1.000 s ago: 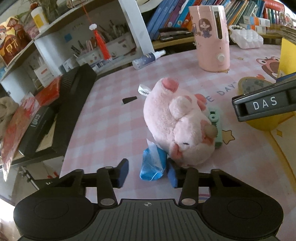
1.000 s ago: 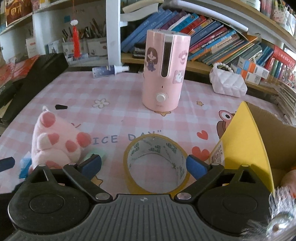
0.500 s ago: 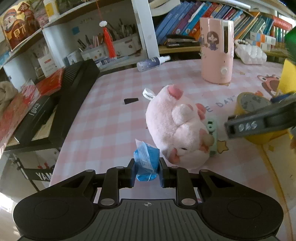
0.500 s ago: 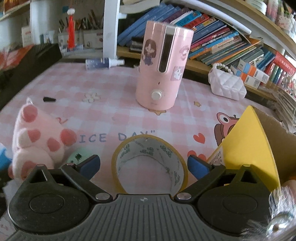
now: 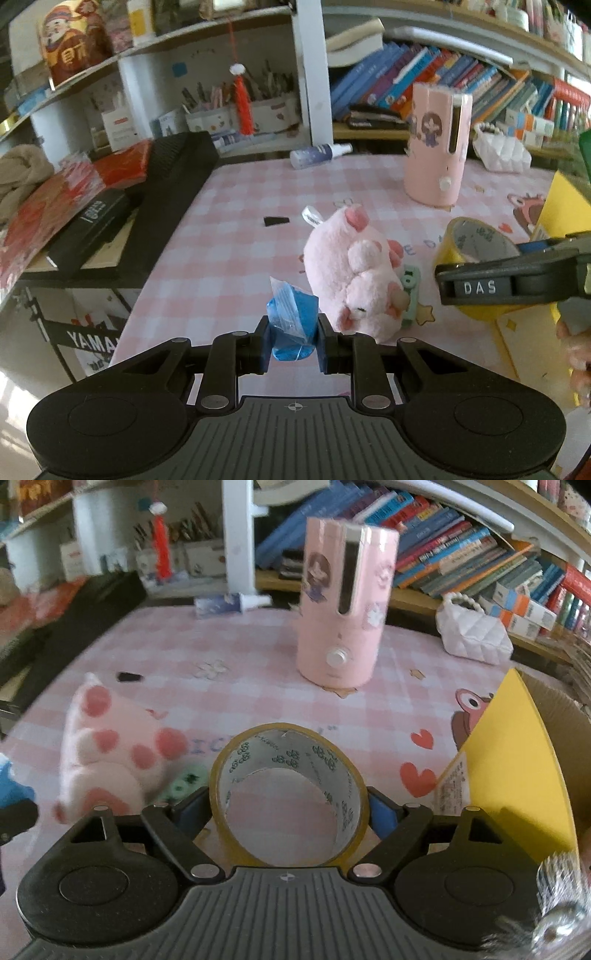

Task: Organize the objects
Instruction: 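Lift and carry the blue packet and tape roll toward the yellow box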

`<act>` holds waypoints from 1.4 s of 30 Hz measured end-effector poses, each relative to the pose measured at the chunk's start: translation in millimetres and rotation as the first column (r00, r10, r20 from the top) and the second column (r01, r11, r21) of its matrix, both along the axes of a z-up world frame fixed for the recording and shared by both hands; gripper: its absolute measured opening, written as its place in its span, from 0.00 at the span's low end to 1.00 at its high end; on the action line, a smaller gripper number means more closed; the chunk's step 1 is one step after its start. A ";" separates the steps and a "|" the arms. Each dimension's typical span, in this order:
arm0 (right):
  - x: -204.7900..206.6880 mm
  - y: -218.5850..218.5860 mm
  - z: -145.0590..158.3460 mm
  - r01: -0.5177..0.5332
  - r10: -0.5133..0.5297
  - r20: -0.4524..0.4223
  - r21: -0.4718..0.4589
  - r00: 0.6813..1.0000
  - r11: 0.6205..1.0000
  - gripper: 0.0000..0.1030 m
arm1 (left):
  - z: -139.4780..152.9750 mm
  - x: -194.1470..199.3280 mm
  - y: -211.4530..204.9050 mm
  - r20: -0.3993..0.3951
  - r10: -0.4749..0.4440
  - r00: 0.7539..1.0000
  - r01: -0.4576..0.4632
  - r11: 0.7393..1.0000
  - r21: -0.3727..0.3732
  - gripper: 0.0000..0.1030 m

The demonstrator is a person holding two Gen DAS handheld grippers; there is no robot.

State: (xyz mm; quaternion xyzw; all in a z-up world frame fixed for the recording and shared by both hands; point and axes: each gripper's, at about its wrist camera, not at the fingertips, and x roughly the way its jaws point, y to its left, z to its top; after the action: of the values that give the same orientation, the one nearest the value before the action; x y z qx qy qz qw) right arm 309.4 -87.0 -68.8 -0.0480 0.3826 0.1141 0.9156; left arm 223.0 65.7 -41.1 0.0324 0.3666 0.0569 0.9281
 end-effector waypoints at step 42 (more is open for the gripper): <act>-217.0 1.3 48.3 -0.007 0.004 0.092 0.026 0.996 1.000 0.83 | 31.7 -171.3 7.1 0.104 -0.162 0.981 0.168 0.984 -0.051 0.21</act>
State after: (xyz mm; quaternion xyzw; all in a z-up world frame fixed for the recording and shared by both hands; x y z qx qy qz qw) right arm 92.4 -85.8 -20.5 -0.0421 0.3383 0.1193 0.9325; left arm 51.7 72.8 -9.3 0.0322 0.3176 -0.0299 0.9472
